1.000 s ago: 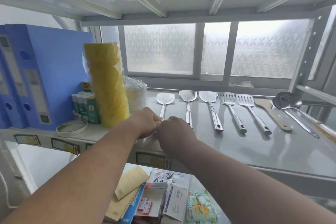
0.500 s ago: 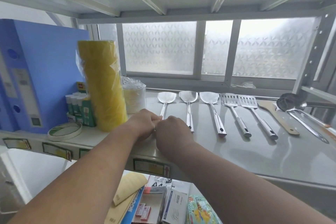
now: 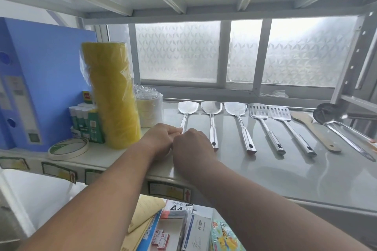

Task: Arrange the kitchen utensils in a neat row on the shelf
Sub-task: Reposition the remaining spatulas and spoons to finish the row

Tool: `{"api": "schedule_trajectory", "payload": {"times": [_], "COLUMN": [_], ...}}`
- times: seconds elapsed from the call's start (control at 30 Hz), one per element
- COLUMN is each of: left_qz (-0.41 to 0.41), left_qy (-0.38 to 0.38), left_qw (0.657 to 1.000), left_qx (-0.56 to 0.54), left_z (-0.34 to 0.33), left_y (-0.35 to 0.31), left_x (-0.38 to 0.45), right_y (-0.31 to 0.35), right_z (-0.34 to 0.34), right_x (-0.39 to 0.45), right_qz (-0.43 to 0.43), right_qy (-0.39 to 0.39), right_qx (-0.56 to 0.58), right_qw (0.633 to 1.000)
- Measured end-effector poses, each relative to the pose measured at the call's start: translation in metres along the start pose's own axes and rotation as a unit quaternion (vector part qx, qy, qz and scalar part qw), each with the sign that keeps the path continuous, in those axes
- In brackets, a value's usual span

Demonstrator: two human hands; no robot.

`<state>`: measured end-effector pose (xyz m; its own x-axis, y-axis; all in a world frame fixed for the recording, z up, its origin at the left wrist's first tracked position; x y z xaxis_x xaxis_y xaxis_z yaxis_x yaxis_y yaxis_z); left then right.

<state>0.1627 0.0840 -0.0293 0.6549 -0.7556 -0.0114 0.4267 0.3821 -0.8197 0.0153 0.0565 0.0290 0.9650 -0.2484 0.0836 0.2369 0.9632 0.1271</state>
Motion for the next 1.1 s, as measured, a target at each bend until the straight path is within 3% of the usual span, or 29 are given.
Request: {"api": "schedule_trajectory", "payload": {"times": [1.1], "left_qz": [-0.021], "left_qy": [-0.034], "left_qw": [0.999], "left_qx": [0.017], "left_z": [0.001], "left_y": [-0.011], "left_x": [-0.016], "right_y": [-0.013], "right_z": [-0.010], "right_x": [0.002], "right_qz": [-0.007], "right_qy": [-0.026], "right_qx": [0.065], "right_qw": [0.998]}}
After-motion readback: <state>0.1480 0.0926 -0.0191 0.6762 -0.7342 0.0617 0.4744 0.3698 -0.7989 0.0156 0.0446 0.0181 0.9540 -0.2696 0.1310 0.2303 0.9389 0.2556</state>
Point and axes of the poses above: each hand's wrist, its own x-axis towards the middle knuckle, its own z-axis out of the back of the hand, y = z × x, the point moved 9 cm from there along x, towards the middle knuckle, and after that the axes turned 13 degrees about y, right-handed, at the moved point
